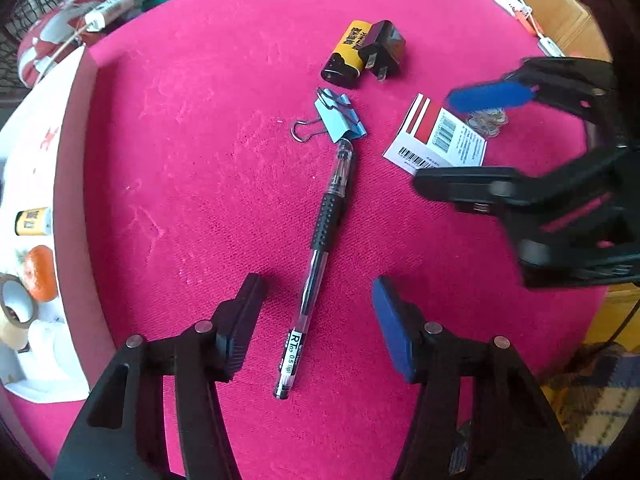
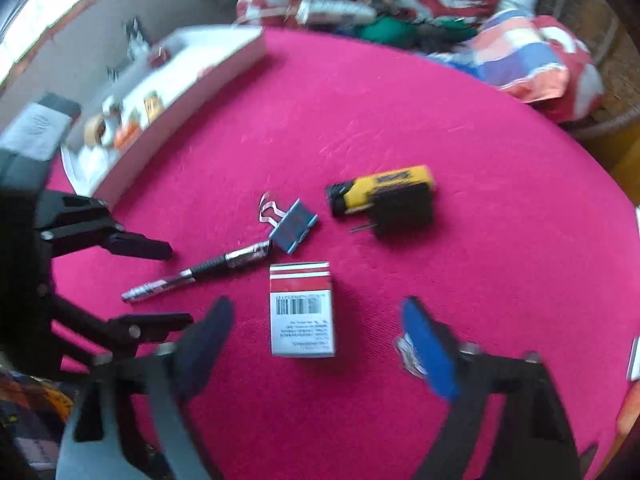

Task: Organize rigid objects
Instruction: 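Grasp the black pen with the left tool while the right tool grasps the barcode box, then carry the pen and barcode box in both tools over the white tray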

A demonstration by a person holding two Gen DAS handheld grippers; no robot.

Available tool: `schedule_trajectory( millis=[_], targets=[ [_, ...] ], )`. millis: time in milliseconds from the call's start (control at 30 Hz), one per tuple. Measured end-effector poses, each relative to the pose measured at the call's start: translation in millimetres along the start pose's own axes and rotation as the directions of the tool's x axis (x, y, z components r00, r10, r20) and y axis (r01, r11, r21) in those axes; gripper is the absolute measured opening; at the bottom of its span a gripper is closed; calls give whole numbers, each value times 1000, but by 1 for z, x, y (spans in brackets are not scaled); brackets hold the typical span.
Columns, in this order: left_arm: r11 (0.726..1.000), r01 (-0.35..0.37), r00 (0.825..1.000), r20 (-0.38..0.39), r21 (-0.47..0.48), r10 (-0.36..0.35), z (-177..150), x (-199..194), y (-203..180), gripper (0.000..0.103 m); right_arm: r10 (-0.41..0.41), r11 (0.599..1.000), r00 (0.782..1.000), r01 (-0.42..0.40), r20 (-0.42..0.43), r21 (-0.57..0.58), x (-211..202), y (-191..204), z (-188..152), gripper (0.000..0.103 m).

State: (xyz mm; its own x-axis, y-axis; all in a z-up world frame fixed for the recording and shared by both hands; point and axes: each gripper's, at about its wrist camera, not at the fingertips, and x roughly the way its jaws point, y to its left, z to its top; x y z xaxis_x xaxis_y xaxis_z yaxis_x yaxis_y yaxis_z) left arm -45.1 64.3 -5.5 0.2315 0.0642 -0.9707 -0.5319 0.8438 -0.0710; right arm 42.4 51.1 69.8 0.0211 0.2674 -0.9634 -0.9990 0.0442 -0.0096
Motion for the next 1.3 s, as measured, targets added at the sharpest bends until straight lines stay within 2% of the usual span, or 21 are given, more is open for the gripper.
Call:
schedule_trajectory(
  millis=[33,67,100,133,167,200,333,433,533,567,667,733,833,867,933,1000,1167,1300],
  targets=[
    [1000,-16,1000,4,2,16,9,-7,0,47,-7,1000,999,7,-32,-10,9,2,1,56],
    [999,-35,999,13,8,35,8,-8,0,35,-21,1000,998,20,-51,-17,15,3,1,47],
    [1000,-13,1000,16,2,13,8,-9,0,27,-40,999,999,39,-36,-34,13,7,1,46],
    [1000,11,1000,15,-11,-11,3,-12,-2,12,-53,998,998,52,-40,-42,13,8,0,37],
    [999,23,1000,15,-42,-23,2,-13,4,10,-46,998,998,45,-41,-39,11,8,0,31],
    [998,37,999,15,-58,-36,1,-15,13,8,-35,999,999,35,-37,-26,8,6,-1,31],
    [995,52,997,54,-87,-47,-5,-31,33,8,-12,998,1000,11,12,57,-16,-6,-8,30],
    [993,66,992,115,-97,-54,-3,-55,46,8,0,993,995,-12,97,120,-50,-15,-9,30],
    [996,51,978,205,-75,-35,2,-87,50,8,-11,988,984,-17,176,156,-81,-20,-6,30],
    [996,49,973,230,-69,-32,-9,-97,32,8,-17,986,979,-18,205,166,-92,-20,-4,30],
    [998,36,947,320,-53,-17,4,-130,20,8,-41,982,956,-15,289,190,-124,-17,6,30],
    [998,27,926,377,-48,-7,13,-152,24,8,-64,980,932,-10,356,200,-149,-16,16,30],
    [998,15,879,477,-65,18,19,-193,36,8,-94,977,893,-3,440,214,-181,-16,27,30],
    [997,15,857,514,-82,29,19,-211,44,8,-104,975,881,-1,461,221,-187,-13,29,30],
    [994,13,830,555,-106,48,19,-235,53,8,-135,970,851,10,507,242,-204,-9,34,30],
    [993,16,815,577,-120,57,14,-252,64,8,-150,968,830,12,537,253,-214,-2,37,31],
    [989,13,812,579,-146,75,2,-265,85,8,-167,964,809,13,564,265,-213,17,54,31],
    [984,17,808,583,-179,92,-12,-269,106,8,-165,965,808,13,566,263,-211,27,66,31]
  ],
)
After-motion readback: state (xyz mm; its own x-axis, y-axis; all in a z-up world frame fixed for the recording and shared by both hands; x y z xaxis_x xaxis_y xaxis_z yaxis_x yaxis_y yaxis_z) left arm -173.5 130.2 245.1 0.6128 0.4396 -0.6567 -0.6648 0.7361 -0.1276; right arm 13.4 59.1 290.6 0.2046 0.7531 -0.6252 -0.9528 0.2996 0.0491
